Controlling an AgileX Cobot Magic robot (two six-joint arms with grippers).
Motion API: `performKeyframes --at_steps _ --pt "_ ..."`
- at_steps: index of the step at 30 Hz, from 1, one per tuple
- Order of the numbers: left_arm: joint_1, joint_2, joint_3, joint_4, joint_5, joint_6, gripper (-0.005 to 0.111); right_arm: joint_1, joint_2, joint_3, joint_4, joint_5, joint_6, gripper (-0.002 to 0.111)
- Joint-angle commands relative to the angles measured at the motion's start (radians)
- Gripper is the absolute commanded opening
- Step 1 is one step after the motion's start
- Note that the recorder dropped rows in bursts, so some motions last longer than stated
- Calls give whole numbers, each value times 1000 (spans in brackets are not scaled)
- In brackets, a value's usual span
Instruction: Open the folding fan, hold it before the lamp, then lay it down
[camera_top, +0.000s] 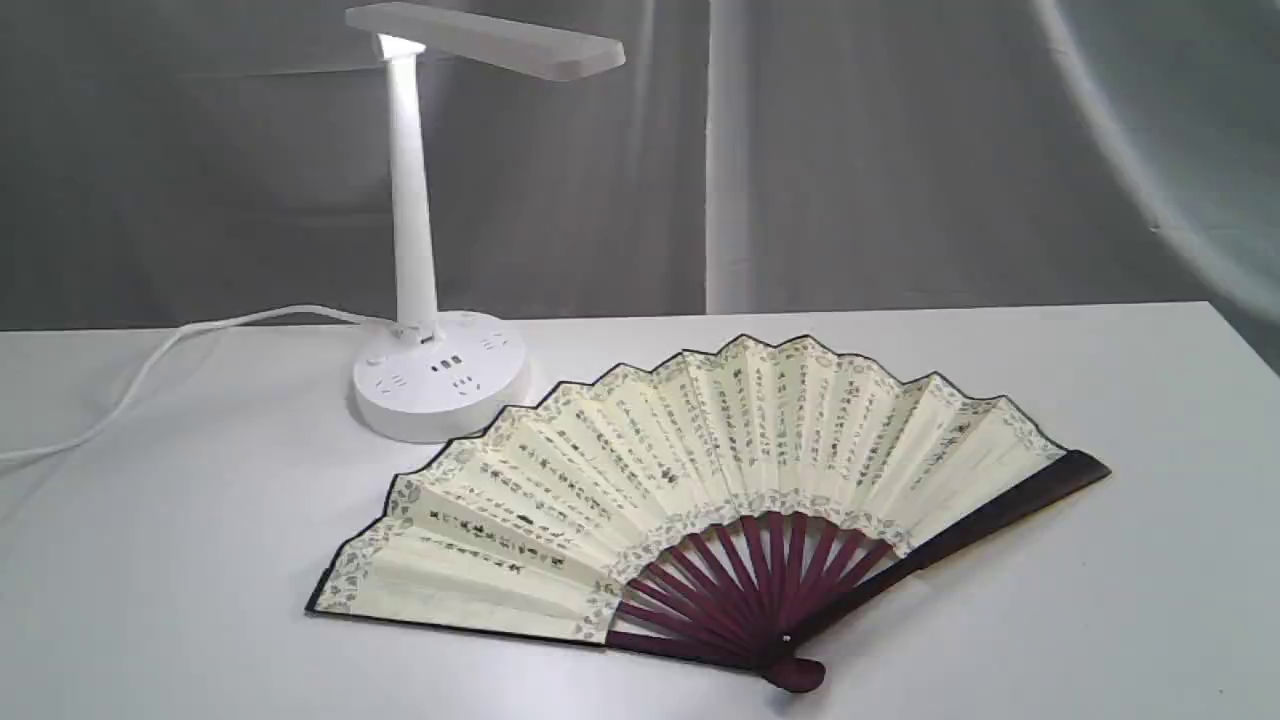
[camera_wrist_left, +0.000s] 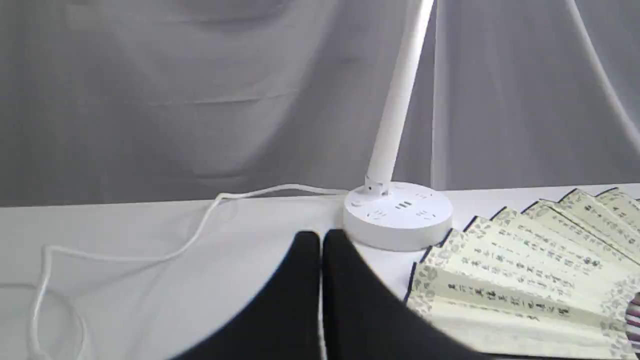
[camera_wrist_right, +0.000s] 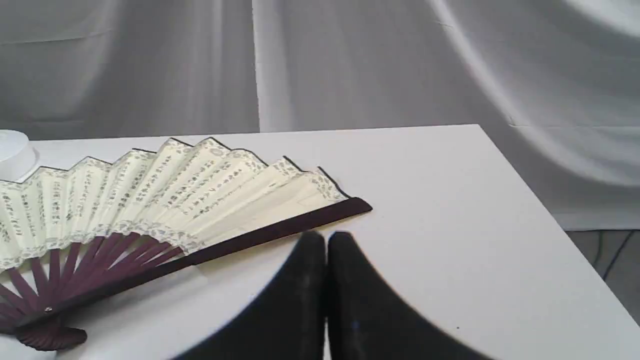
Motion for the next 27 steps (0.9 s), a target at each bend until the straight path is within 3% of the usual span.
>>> performKeyframes --at_steps 1,27 --pt "-5 -3 4 -25 64 -3 0 5 -5 3 -3 8 1 0" --pt "-5 -3 4 -21 88 -3 0 5 -5 3 13 2 29 0"
